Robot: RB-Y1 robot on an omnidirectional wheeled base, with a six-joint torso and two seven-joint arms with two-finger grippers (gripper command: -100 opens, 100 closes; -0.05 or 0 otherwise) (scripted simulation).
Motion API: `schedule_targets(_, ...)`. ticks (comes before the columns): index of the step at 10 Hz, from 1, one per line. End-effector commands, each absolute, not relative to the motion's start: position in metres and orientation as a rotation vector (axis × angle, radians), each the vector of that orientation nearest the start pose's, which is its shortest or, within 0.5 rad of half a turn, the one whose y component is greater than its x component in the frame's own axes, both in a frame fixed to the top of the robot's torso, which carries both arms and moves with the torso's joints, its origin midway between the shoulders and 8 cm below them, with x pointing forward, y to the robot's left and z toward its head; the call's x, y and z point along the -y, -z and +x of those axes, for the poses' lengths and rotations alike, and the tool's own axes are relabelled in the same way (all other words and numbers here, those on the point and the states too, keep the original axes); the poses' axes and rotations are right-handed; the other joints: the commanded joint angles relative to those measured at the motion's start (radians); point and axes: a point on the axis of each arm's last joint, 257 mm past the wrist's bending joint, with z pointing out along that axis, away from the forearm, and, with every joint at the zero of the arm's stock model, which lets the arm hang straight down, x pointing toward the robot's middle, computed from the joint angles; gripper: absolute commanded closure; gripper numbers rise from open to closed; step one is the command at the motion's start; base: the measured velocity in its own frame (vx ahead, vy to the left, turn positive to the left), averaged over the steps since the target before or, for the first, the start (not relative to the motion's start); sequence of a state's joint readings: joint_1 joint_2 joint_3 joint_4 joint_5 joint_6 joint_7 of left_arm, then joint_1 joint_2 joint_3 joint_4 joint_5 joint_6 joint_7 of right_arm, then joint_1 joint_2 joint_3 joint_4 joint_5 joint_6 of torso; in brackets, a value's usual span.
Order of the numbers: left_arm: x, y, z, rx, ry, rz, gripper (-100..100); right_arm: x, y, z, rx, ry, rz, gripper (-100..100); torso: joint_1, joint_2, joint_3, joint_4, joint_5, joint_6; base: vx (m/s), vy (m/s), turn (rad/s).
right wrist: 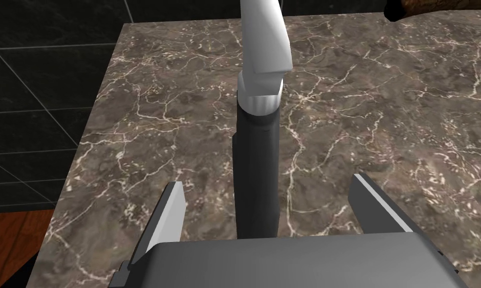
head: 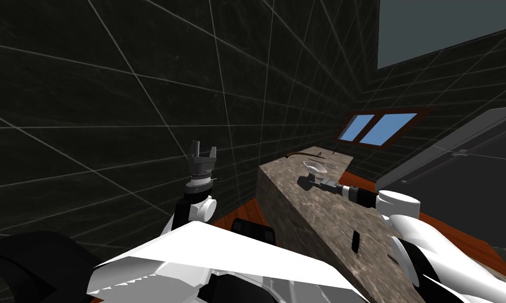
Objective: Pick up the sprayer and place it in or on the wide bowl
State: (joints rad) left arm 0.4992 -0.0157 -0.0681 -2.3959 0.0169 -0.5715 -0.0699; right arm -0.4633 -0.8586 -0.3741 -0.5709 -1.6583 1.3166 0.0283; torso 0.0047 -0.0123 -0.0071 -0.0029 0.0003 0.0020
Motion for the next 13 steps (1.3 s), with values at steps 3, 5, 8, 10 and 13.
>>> schedule_targets(3,-0.256,-0.086,0.306,-0.467,1.351,-0.516,0,0.468,0.230,0.489,0.773,1.433,-2.292,100,-0.003,0.003,0.001,0.001,-0.001,-0.001,0.042,0.043,-0.039)
schedule_targets(5,-0.256,-0.086,0.306,-0.467,1.351,-0.516,0,0.468,0.230,0.489,0.772,1.434,-2.292,100,-0.006,0.006,0.003,0.001,-0.001,-0.001,0.000,0.000,0.000)
schedule_targets(8,-0.256,-0.086,0.306,-0.467,1.351,-0.516,0,0.468,0.230,0.489,0.773,1.434,-2.292,0,-0.007,0.006,0.003,0.001,-0.002,-0.001,0.000,0.000,0.000)
schedule_targets(10,-0.256,-0.086,0.306,-0.467,1.351,-0.515,0,0.468,0.239,0.495,0.748,1.402,-2.348,100,-0.011,0.008,0.004,0.001,-0.003,-0.004,-0.151,-0.121,0.297)
schedule_targets(13,-0.256,-0.086,0.306,-0.467,1.351,-0.515,0,0.473,0.234,0.511,0.695,1.431,-2.399,100,-0.017,0.008,0.003,-0.002,-0.008,-0.004,-0.122,-0.133,0.131)
